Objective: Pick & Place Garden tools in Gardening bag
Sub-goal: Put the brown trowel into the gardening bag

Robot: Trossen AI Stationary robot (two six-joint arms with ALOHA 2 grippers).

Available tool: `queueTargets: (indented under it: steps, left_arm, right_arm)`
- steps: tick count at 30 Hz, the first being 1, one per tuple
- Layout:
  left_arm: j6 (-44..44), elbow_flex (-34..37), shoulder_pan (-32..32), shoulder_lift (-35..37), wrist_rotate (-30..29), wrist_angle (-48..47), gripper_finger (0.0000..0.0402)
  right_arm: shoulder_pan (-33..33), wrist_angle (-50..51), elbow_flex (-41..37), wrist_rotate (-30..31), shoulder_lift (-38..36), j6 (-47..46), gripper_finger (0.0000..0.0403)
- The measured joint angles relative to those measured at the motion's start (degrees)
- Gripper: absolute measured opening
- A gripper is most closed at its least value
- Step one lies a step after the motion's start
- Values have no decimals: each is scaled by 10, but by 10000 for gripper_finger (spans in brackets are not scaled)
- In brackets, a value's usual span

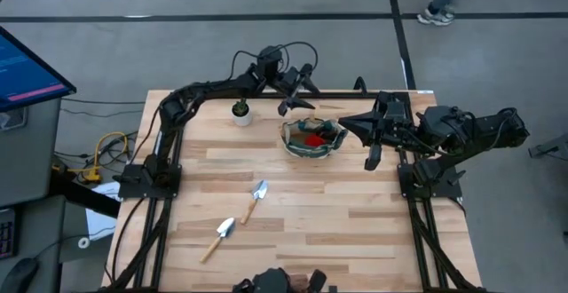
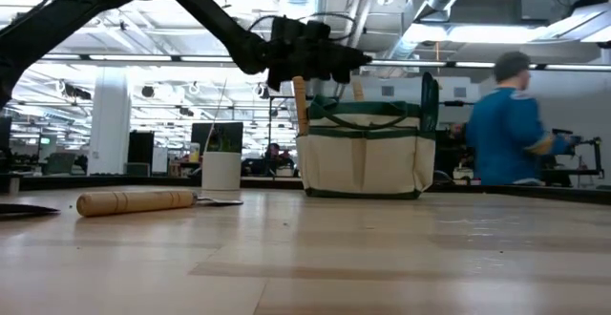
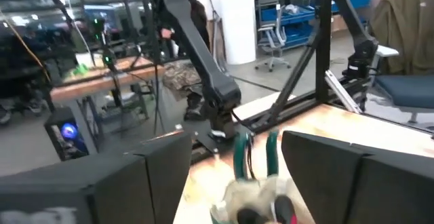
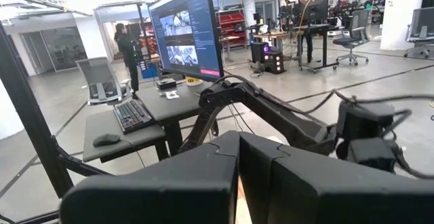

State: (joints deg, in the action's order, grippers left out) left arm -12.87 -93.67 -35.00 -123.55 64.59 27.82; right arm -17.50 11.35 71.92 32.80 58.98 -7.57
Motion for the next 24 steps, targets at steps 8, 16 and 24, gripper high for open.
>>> queueTargets:
  steps: [8,16,24]
  left_arm:
    - [138,0,-32,162,-3,-12,222]
    - [-4,35,-52,438,-161,-328,220]
    - [3,36,23,575,-410,-645,218]
  right_arm:
    - [6,8,0,20,0,0,0]
    - [39,20,0,22,0,21,0]
    - [78,33,0,21,0,1,0]
